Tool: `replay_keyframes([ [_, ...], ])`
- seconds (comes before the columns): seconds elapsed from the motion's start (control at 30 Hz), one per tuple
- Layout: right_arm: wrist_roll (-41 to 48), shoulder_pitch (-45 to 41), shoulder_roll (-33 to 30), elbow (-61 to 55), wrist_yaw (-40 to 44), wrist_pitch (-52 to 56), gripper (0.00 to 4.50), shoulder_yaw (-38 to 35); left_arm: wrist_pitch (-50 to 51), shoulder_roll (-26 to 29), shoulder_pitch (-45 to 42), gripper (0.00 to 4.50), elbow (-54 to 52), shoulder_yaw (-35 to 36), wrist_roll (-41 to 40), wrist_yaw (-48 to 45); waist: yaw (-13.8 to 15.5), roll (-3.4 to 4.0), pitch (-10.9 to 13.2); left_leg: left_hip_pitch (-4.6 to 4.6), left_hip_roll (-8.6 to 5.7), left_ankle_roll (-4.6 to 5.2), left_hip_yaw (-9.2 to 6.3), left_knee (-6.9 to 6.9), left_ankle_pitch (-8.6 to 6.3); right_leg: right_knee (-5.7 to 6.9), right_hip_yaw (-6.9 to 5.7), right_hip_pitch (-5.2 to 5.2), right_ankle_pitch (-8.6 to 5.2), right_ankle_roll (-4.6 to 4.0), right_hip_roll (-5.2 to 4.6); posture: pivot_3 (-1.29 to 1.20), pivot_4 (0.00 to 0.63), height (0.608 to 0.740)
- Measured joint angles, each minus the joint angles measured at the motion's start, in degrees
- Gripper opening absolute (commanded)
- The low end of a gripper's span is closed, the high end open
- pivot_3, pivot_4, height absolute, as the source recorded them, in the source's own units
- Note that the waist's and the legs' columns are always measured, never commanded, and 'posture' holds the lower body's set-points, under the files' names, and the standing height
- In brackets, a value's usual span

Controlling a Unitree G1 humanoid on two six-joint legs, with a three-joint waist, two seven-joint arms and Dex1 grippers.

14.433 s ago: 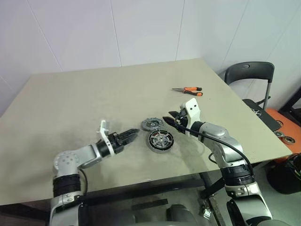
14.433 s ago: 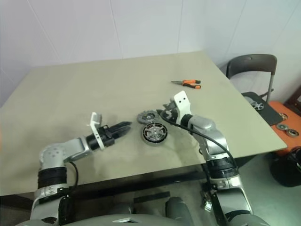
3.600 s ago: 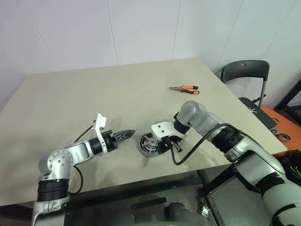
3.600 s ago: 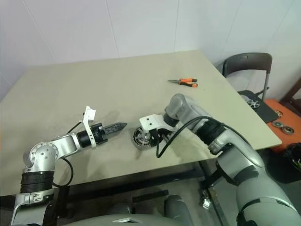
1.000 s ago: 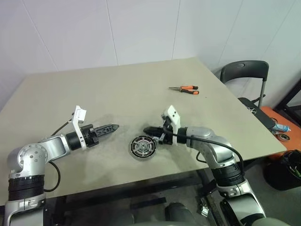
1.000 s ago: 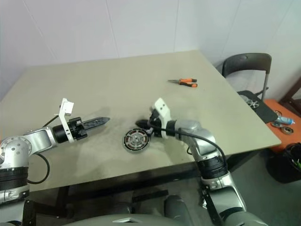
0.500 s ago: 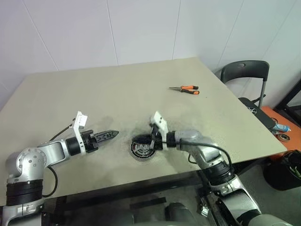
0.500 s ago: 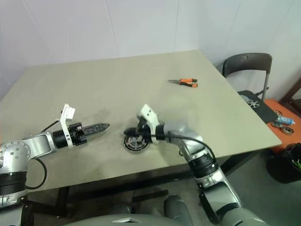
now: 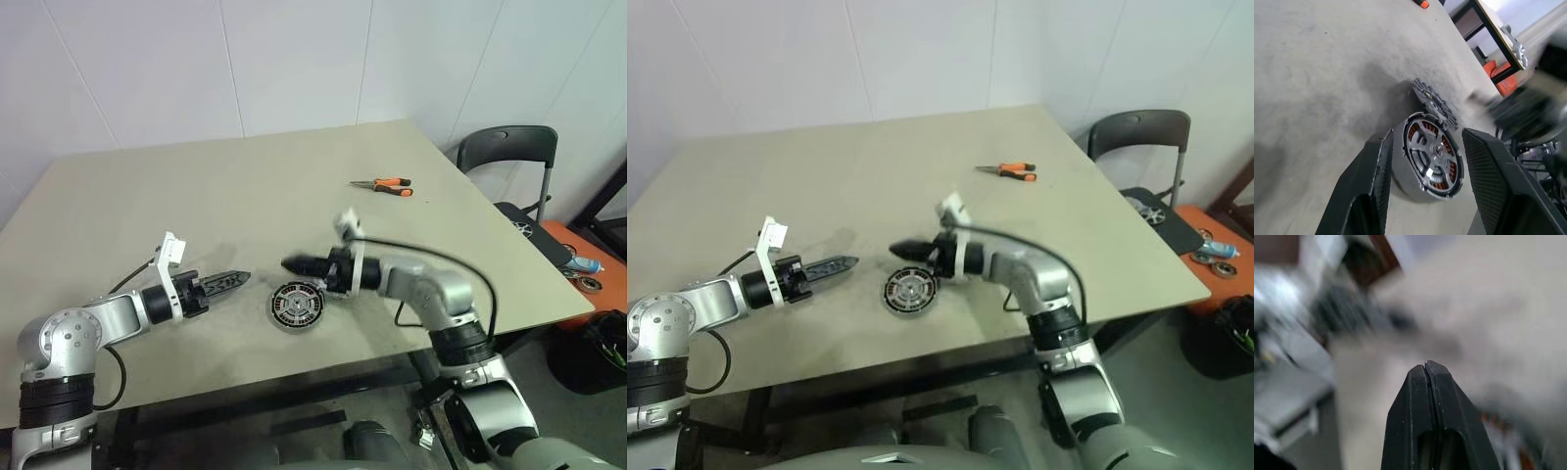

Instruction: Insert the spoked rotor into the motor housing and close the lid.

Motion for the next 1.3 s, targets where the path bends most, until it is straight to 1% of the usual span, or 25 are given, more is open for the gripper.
replay_keyframes([
  [0.03, 0.47, -0.41, -0.03, -0.6, -0.14, 0.42, 0.02, -0.52, 0.0, -0.04, -0.04, 2.39, 0.01, -0.05, 0.01, 0.0, -0.02, -0.01, -0.01, 0.0, 0.02, 0.0, 0.0, -0.08, 0.0, -0.03, -0.01, -0.02, -0.02, 0.0, 0.01, 0.0, 0.0, 0.74],
  [0.1, -1.3, 0.41, -0.99, -0.52, -0.4, -0.48, 0.02, 1.43, -0.06, -0.04, -0.09, 2.39, 0.08, -0.06, 0.09, -0.01, -0.01, -0.01, -0.01, -0.03, 0.02, 0.01, 0.02, -0.2, -0.01, -0.11, 0.0, -0.08, -0.05, 0.01, -0.01, 0.0, 0.0, 0.74],
  [0.23, -13.83, 5.18, -4.65, 4.34, -1.29, -10.43, 0.02, 14.05, -0.09, 0.04, -0.66, 2.39, 0.99, 0.01, 0.16, -0.03, 0.09, -0.01, -0.01, -0.13, -0.02, 0.03, 0.08, -0.25, -0.02, -0.28, 0.02, -0.13, -0.06, 0.04, -0.06, 0.0, 0.0, 0.74],
  [0.27, -15.3, 4.97, -5.04, 4.41, -1.12, -12.89, 0.02, 15.42, -0.09, 0.16, -0.76, 2.39, 1.3, -0.01, 0.37, -0.01, 0.04, 0.05, -0.03, -0.09, -0.02, 0.04, 0.13, -0.26, -0.02, -0.28, 0.07, -0.1, -0.06, 0.05, -0.07, 0.0, 0.0, 0.74],
  [0.37, -19.35, 4.77, -5.61, 4.55, -1.13, -18.33, 0.02, 18.17, -0.25, 0.14, -1.91, 2.39, 1.32, -0.08, 0.47, -0.13, -0.14, -0.13, -0.17, 0.11, 0.02, 0.03, 0.12, -0.26, -0.02, -0.27, 0.05, 0.08, -0.15, 0.16, -0.02, 0.0, 0.0, 0.74],
  [0.4, -19.39, 4.84, -5.47, 4.48, -1.17, -18.43, 0.02, 17.75, -0.25, 0.14, -1.9, 2.39, 1.32, -0.08, 0.52, -0.15, -0.14, -0.13, -0.17, 0.13, 0.02, 0.03, 0.12, -0.26, -0.02, -0.26, 0.06, 0.11, -0.23, 0.25, -0.03, 0.0, 0.0, 0.74],
  [0.47, -16.44, 5.26, -3.6, 4.6, -1.46, -14.43, 0.02, 14.62, -0.25, 0.14, -1.9, 2.39, 1.61, -0.08, 0.79, -0.2, -0.06, -0.14, -0.16, 0.09, 0.02, 0.02, 0.09, -0.19, -0.01, -0.21, 0.05, 0.09, -0.27, 0.17, -0.01, 0.0, 0.0, 0.74],
  [0.53, -9.29, 5.31, -1.39, 3.93, -1.63, -7.85, 0.02, 8.36, -0.26, 0.06, -1.88, 2.39, 1.72, -0.1, 1.24, -0.2, 0.01, -0.07, -0.09, -0.03, 0.0, 0.02, 0.07, -0.08, -0.01, -0.12, 0.05, -0.01, -0.08, 0.0, -0.02, 0.0, 0.0, 0.74],
  [0.63, -3.41, 4.08, -2.09, -0.58, -2.08, -2.74, 0.02, 2.14, -0.26, -0.14, -1.71, 2.39, 1.68, -0.09, 1.26, -0.16, 0.2, -0.06, -0.09, -0.07, -0.02, 0.04, 0.03, -0.08, -0.03, -0.16, 0.02, -0.01, -0.06, 0.02, -0.05, 0.0, 0.0, 0.74],
  [0.7, -0.59, 3.48, -3.67, -4.48, -3.25, -0.14, 0.02, -1.55, -0.26, -0.47, -1.5, 2.39, 1.42, -0.11, 1.26, -0.16, 0.26, -0.06, -0.09, -0.1, -0.02, 0.07, 0.02, -0.08, -0.04, -0.21, 0.0, -0.01, -0.06, 0.03, -0.05, 0.0, 0.0, 0.74],
  [0.77, 1.22, 3.78, -7.31, -8.71, -4.65, 2.23, 0.02, -4.91, -0.25, -0.67, -0.64, 2.39, 0.44, -0.11, 1.19, -0.24, 0.28, -0.06, -0.09, -0.11, -0.02, 0.11, 0.03, -0.09, -0.07, -0.27, 0.0, -0.01, -0.08, 0.05, -0.06, 0.0, 0.0, 0.74],
  [0.83, 1.94, 6.12, -11.44, -11.71, -5.29, 4.14, 0.02, -7.26, -0.26, -0.65, 0.95, 2.39, -1.04, -0.22, 1.21, -0.66, 0.28, -0.07, -0.09, -0.11, -0.02, 0.16, 0.05, -0.12, -0.11, -0.32, 0.0, 0.0, -0.11, 0.09, -0.06, 0.0, 0.0, 0.74],
  [0.87, 2.16, 8.63, -13.89, -13.57, -5.55, 5.41, 0.02, -7.99, -0.3, -0.58, 1.93, 2.39, -2.08, -0.68, 1.21, -1.25, 0.37, -0.07, -0.1, -0.14, -0.02, 0.19, 0.05, -0.13, -0.12, -0.34, 0.0, -0.01, -0.14, 0.12, -0.07, 0.0, 0.0, 0.74],
  [0.9, 2.27, 11.11, -15.67, -14.48, -5.84, 6.44, 0.02, -8.45, -0.28, -0.5, 2.87, 2.39, -2.79, -1.21, 1.23, -1.62, 0.37, -0.08, -0.1, -0.13, -0.02, 0.22, 0.08, -0.13, -0.15, -0.35, 0.02, -0.01, -0.17, 0.13, -0.08, 0.0, 0.0, 0.74],
  [0.97, 0.41, 17.67, -19.55, -17.64, -6.49, 5.88, 0.39, -7.33, -0.22, -0.72, 3.58, 2.39, -3.48, -2.37, 1.23, -1.76, 0.42, -0.04, -0.07, -0.2, -0.02, 0.23, 0.13, -0.12, -0.16, -0.36, 0.04, -0.06, -0.29, 0.26, -0.08, 0.0, 0.0, 0.74],
  [1.0, -2.01, 20.69, -23.63, -20.51, -5.24, 3.48, 0.55, -4.49, -0.24, -0.86, 3.6, 2.39, -3.52, -2.48, 1.24, -1.82, 0.48, 0.04, -0.02, -0.22, -0.04, 0.25, 0.15, -0.1, -0.17, -0.36, 0.05, -0.06, -0.38, 0.35, -0.11, 0.0, 0.0, 0.74],
  [1.03, -4.65, 23.33, -28.36, -23.33, -3.01, 0.78, 0.93, -1.24, -0.28, -0.77, 3.7, 2.39, -3.38, -2.39, 1.3, -1.84, 0.48, 0.11, 0.04, -0.21, -0.07, 0.26, 0.18, -0.08, -0.17, -0.37, 0.06, -0.06, -0.43, 0.4, -0.14, 0.0, 0.0, 0.74],
  [1.07, -6.74, 24.45, -31.54, -25.38, -1.16, -1.65, 1.23, 1.07, -0.31, -0.73, 3.64, 2.39, -3.26, -2.4, 1.34, -1.85, 0.26, 0.11, 0.06, -0.19, -0.06, 0.26, 0.2, -0.04, -0.18, -0.36, 0.07, -0.04, -0.44, 0.39, -0.13, 0.0, 0.0, 0.74],
  [1.1, -7.87, 24.61, -33.36, -26.99, 0.3, -3.42, 1.23, 2.42, -0.32, -0.75, 3.34, 2.39, -3.04, -2.57, 1.35, -1.89, -0.06, 0.08, 0.09, -0.12, -0.04, 0.25, 0.25, -0.03, -0.17, -0.36, 0.11, 0.0, -0.47, 0.34, -0.1, 0.0, 0.0, 0.74],
  [1.17, -8.45, 23.16, -34.0, -28.37, 1.93, -5.62, 1.23, 2.98, -0.41, -0.93, 1.98, 2.39, -2.72, -3.55, 1.38, -2.18, -0.36, -0.04, 0.16, -0.01, 0.01, 0.25, 0.31, 0.11, -0.18, -0.34, 0.1, 0.12, -0.47, 0.3, -0.06, 0.0, 0.0, 0.74],
  [1.23, -7.73, 21.59, -34.02, -28.16, 2.81, -5.51, 1.23, 2.89, -0.44, -1.24, 1.25, 2.39, -2.54, -4.3, 1.38, -2.49, -0.17, -0.07, 0.17, 0.01, -0.01, 0.25, 0.32, 0.2, -0.18, -0.34, 0.1, 0.2, -0.47, 0.3, -0.09, 0.0, 0.0, 0.74],
  [1.3, -6.61, 20.55, -31.84, -26.2, 1.87, -3.91, 1.23, 2.33, -0.69, -1.45, 1.04, 2.39, -1.97, -4.55, 1.63, -2.51, 0.06, -0.29, 0.16, 0.0, -0.01, 0.26, 0.27, 0.2, -0.18, -0.34, 0.09, 0.22, -0.46, 0.28, -0.08, 0.0, 0.0, 0.74],
])
